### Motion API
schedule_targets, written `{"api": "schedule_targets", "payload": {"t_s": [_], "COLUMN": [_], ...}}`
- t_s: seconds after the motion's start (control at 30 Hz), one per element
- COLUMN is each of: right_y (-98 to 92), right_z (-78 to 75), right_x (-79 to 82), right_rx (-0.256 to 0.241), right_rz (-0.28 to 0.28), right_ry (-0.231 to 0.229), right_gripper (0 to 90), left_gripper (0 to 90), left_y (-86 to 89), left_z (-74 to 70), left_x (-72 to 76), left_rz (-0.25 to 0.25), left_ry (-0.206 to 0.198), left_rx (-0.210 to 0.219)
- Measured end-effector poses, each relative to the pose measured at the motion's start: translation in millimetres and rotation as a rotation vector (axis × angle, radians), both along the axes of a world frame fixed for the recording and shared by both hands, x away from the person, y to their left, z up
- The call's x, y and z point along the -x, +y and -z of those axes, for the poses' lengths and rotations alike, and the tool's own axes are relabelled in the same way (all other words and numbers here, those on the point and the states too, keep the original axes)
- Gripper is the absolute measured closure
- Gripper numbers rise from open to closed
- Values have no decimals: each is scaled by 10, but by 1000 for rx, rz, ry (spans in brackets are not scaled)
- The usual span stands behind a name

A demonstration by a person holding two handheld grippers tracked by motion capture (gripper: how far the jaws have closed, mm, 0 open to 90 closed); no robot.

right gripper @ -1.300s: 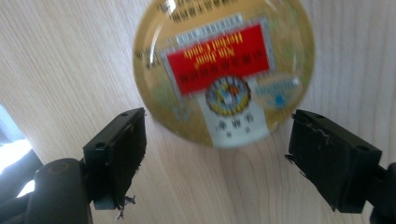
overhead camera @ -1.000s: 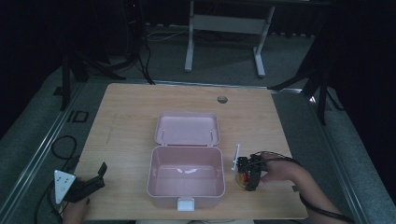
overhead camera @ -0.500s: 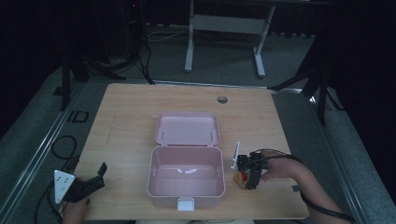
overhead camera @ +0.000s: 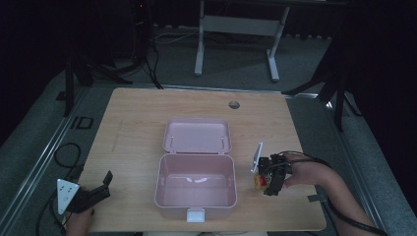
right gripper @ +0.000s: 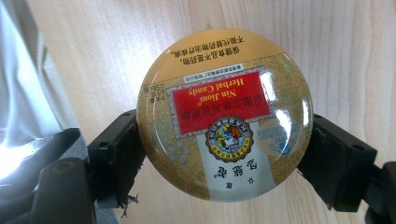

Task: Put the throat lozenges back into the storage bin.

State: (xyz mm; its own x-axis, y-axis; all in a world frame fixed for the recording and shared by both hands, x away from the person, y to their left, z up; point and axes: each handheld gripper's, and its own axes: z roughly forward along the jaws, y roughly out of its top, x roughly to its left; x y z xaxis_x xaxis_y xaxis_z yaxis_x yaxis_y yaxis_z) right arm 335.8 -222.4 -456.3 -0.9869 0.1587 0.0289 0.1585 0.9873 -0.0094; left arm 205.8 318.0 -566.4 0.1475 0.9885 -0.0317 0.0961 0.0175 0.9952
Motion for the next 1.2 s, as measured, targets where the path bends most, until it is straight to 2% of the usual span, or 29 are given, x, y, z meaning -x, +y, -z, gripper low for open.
{"api": "schedule_targets", "payload": {"t_s": [0.17,0.3,0.4,0.5,0.53,0.63,0.67,0.7,0.83,0.9,1.0,1.2], "right_y": [-2,20,34,45,56,77,77,103,129,165,215,333], "right_z": [-153,-282,-385,-473,-571,-698,-698,-825,-932,-1036,-1113,-1170], "right_x": [60,99,132,153,175,208,208,240,270,306,342,395], "right_rx": [-8,12,10,11,9,19,19,34,42,34,27,16], "right_rz": [-14,-21,-33,-44,-51,-62,-62,-75,-83,-99,-114,-150], "right_ry": [-2,2,0,-13,-21,-32,-32,-42,-50,-56,-60,-63], "right_gripper": [207,208,208,208,208,208,208,208,208,208,208,209], "left_gripper": [3,3,3,3,3,3,3,3,3,3,3,3], "left_y": [-1,-2,-1,-1,-1,0,0,-2,0,0,1,2], "left_z": [0,-1,0,-1,-1,-1,-1,-1,-1,-1,-1,-1], "left_x": [0,-1,-1,-2,-2,-3,-3,-4,-4,-3,-3,-5], "left_rz": [0,-1,-2,-2,-2,-2,-2,-1,-2,-1,-1,-1], "left_ry": [1,2,1,1,2,1,1,0,1,2,1,2], "left_rx": [0,-2,1,1,1,3,3,4,5,5,5,6]}}
